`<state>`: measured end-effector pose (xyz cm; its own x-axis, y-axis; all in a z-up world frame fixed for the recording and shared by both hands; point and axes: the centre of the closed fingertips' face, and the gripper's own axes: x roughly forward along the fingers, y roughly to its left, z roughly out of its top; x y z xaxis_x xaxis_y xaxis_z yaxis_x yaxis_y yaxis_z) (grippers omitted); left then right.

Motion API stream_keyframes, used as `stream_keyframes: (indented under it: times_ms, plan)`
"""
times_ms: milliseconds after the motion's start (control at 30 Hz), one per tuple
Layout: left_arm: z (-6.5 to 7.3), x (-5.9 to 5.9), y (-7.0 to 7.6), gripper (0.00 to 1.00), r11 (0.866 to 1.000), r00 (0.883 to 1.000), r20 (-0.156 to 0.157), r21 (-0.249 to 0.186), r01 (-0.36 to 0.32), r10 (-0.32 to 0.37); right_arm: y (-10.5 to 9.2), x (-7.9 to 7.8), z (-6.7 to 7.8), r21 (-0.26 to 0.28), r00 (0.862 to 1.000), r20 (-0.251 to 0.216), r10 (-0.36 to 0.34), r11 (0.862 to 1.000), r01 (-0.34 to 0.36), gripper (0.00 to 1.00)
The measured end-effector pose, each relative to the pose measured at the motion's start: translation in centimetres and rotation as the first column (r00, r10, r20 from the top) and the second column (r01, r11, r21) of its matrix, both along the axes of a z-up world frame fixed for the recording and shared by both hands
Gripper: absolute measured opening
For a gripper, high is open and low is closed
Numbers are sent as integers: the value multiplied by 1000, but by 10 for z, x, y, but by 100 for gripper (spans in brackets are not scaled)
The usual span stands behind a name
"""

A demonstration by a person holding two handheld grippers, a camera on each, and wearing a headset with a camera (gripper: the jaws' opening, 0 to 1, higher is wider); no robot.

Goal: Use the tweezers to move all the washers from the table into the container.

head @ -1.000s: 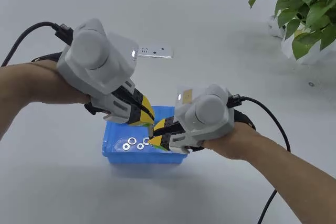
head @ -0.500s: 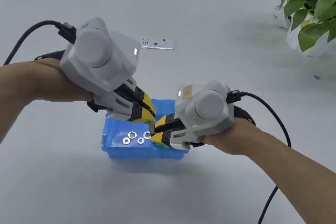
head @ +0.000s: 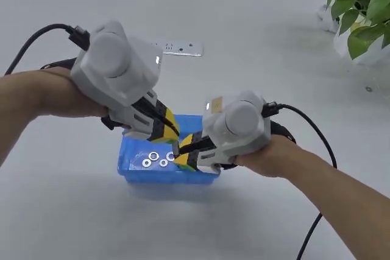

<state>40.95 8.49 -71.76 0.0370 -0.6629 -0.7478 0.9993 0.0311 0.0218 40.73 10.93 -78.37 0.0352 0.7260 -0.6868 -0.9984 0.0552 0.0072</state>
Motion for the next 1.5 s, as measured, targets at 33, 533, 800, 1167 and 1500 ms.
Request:
stream_keyframes:
  times_ms: [33, 533, 800, 1167, 1500]
  plan:
    - [0, 0, 0, 7, 1000, 1000, 0, 0, 1, -1, 0, 0, 0, 0, 1000, 0, 1, 1000, -1, 11]
    - [5, -3, 0, 7, 1000, 1000, 8, -1, 6, -6, 0, -2, 6, 4, 1000, 2, 4, 1000, -4, 11]
    - [16, -5, 1, 6, 1000, 1000, 20, -9, 4, -4, 0, -3, 16, 14, 1000, 15, 0, 1000, 0, 12]
    - [36, -15, 2, 6, 1000, 999, 50, -11, 10, -10, 0, -10, 37, 36, 998, 62, -2, 999, -1, 15]
    - [55, -26, 4, 6, 1000, 997, 80, -20, 4, -2, 1, -16, 49, 41, 995, 103, -2, 999, -2, 14]
